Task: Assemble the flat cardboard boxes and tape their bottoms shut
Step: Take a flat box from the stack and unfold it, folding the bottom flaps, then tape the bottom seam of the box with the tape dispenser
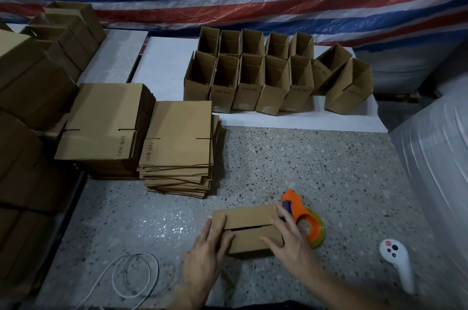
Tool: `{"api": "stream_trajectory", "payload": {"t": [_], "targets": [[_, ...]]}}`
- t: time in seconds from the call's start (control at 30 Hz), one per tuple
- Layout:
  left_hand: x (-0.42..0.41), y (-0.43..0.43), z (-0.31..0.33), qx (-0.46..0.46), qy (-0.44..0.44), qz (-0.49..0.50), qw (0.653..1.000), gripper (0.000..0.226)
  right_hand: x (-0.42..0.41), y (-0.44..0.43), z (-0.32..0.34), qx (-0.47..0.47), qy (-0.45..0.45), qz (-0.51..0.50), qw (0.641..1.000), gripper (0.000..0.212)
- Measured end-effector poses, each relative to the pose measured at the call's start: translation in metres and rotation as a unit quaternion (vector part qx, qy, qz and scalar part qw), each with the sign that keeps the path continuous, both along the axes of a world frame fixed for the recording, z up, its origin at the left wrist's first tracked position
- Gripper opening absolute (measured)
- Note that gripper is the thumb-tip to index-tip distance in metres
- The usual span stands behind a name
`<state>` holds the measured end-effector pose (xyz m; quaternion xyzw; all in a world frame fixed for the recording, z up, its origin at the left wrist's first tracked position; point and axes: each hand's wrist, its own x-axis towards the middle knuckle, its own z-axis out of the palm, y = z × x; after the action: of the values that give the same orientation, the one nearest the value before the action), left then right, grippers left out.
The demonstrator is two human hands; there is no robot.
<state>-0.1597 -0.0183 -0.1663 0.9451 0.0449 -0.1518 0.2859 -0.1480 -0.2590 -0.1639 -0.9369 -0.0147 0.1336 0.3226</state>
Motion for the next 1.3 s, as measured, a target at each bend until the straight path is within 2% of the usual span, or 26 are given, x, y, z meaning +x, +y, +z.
{"api": "stream_trajectory", "payload": {"t": [0.1,0.27,0.37,0.43,0.5,0.57,0.63,0.7,0.73,0.83,0.9,0.97,1.07,1.2,1.3], "targets": [[-0.005,-0.006,0.001,-0.004,0.014,0.007,1.0,0.064,-0.007,0.002,-0.006,-0.009,0.021,-0.036,0.999,0.064],[-0.002,-0.003,0.001,0.009,0.0,-0.038,0.999,0.049,-0.009,0.005,-0.01,0.017,-0.008,-0.061,0.998,0.066],[0.002,-0.004,-0.005,-0.009,-0.016,-0.136,0.991,0.057,-0.011,0.011,-0.015,0.009,-0.027,-0.07,0.997,0.063],[0.002,-0.006,-0.008,-0.008,-0.015,-0.157,0.987,0.058,-0.012,0.011,-0.018,0.023,-0.043,-0.084,0.995,0.058],[0.004,-0.007,-0.004,0.014,0.003,-0.171,0.985,0.057,-0.009,0.004,-0.02,0.06,-0.045,-0.112,0.991,0.049],[0.005,-0.006,-0.004,0.057,0.002,-0.192,0.98,0.061,0.0,-0.005,-0.022,0.077,-0.034,-0.178,0.98,0.048],[0.004,-0.007,-0.001,0.095,0.001,-0.21,0.973,0.064,0.013,-0.012,-0.026,0.035,-0.006,-0.271,0.962,0.052],[0.001,-0.012,0.002,0.13,-0.008,-0.223,0.966,0.063,0.023,-0.022,-0.039,-0.041,0.03,-0.316,0.947,0.041],[0.001,-0.013,0.004,0.147,-0.017,-0.217,0.965,0.064,0.025,-0.027,-0.047,-0.085,0.072,-0.302,0.947,0.038],[0.0,-0.016,0.003,0.189,0.003,-0.248,0.95,0.069,0.023,-0.035,-0.065,-0.177,0.228,-0.212,0.934,0.06],[0.002,-0.017,0.011,0.187,-0.001,-0.237,0.953,0.073,0.021,-0.034,-0.072,-0.233,0.25,-0.178,0.923,0.068],[0.003,-0.016,0.019,0.185,0.007,-0.223,0.957,0.071,0.024,-0.03,-0.075,-0.255,0.228,-0.17,0.924,0.053],[0.005,-0.015,0.028,0.194,-0.014,-0.238,0.952,0.072,0.032,-0.031,-0.063,-0.22,0.146,-0.192,0.945,0.017],[0.005,-0.015,0.028,0.199,-0.009,-0.238,0.951,0.071,0.04,-0.051,-0.027,-0.202,0.094,-0.13,0.966,0.017],[0.003,-0.016,0.024,0.188,-0.023,-0.239,0.952,0.071,0.047,-0.064,0.01,-0.102,0.037,-0.162,0.981,0.015]]}}
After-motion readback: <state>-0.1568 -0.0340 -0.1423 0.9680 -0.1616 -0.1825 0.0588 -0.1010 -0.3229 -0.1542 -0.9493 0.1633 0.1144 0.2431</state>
